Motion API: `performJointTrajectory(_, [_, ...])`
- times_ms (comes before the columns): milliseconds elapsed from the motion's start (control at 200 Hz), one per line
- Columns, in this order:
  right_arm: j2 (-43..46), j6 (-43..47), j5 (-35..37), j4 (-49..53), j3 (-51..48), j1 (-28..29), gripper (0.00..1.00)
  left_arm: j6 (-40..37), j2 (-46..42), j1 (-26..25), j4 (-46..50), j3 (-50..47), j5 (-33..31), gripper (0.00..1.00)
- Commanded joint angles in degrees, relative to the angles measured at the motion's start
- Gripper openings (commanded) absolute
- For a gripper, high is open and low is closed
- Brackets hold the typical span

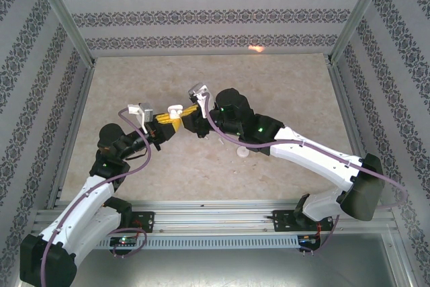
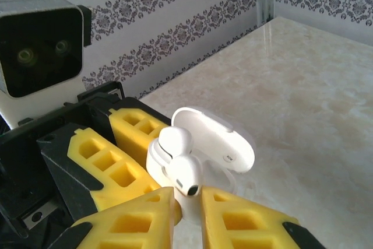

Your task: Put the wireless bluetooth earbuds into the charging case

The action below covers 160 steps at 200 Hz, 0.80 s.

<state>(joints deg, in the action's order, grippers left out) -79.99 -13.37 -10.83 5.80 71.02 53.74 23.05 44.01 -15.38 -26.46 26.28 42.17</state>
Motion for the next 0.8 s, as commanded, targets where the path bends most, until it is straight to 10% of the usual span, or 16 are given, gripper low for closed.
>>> performJointTrajectory(0, [-0.17, 0.35, -0.86, 2.78, 1.57, -0.47, 0.18, 1.29, -0.96, -0.26, -4.39, 2.18, 0.23, 0.00])
performJointTrajectory(605, [5.20, -1.86, -2.86, 7.72, 1.68, -2.30, 0.30, -0.05, -0.42, -0.41, -3.16, 2.64, -0.83, 0.00])
performJointTrajectory(794, [4.44, -4.03, -8.27, 8.95, 5.36, -2.67, 0.17, -0.63, -0.48, -0.53, -2.46, 2.89, -0.69, 0.00])
